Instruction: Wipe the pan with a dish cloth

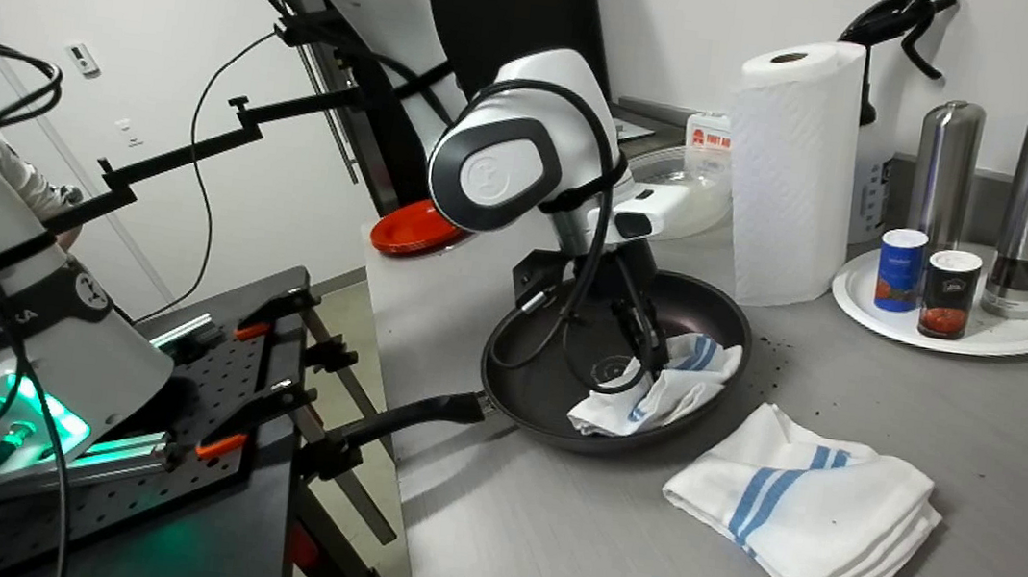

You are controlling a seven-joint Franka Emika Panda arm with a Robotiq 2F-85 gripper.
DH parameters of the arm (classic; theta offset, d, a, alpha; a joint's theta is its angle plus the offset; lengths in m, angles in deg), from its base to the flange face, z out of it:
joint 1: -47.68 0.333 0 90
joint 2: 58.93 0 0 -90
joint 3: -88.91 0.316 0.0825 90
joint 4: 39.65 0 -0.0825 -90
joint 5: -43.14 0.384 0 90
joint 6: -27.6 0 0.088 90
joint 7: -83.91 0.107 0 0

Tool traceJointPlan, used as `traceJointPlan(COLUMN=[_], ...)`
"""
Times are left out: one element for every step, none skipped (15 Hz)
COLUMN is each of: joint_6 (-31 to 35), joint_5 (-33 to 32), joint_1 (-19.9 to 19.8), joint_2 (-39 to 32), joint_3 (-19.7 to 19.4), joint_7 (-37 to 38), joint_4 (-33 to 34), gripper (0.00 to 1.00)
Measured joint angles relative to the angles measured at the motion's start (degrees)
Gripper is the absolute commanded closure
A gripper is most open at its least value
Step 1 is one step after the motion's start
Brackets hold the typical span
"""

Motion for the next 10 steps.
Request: traceJointPlan(joint_6=[0.00,0.00,0.00,0.00,0.00,0.04,0.21,0.42,0.64,0.85], joint_5=[0.00,0.00,0.00,0.00,0.00,0.00,-0.01,-0.02,-0.02,-0.02], joint_1=[2.19,4.39,6.73,8.78,10.42,11.82,13.08,14.30,15.43,16.44], joint_2=[-0.51,-1.00,-1.52,-1.87,-1.91,-1.85,-1.70,-1.50,-1.26,-0.93], joint_3=[-1.97,-3.82,-5.68,-7.11,-7.98,-8.58,-9.16,-9.80,-10.45,-11.00], joint_7=[1.01,1.95,2.90,3.51,3.70,3.74,3.75,3.75,3.75,3.75], joint_4=[0.02,0.01,0.00,-0.09,-0.21,-0.27,-0.38,-0.52,-0.64,-0.79], gripper=[0.96,0.96,0.96,0.96,0.96,0.96,0.96,0.96,0.96,0.96])
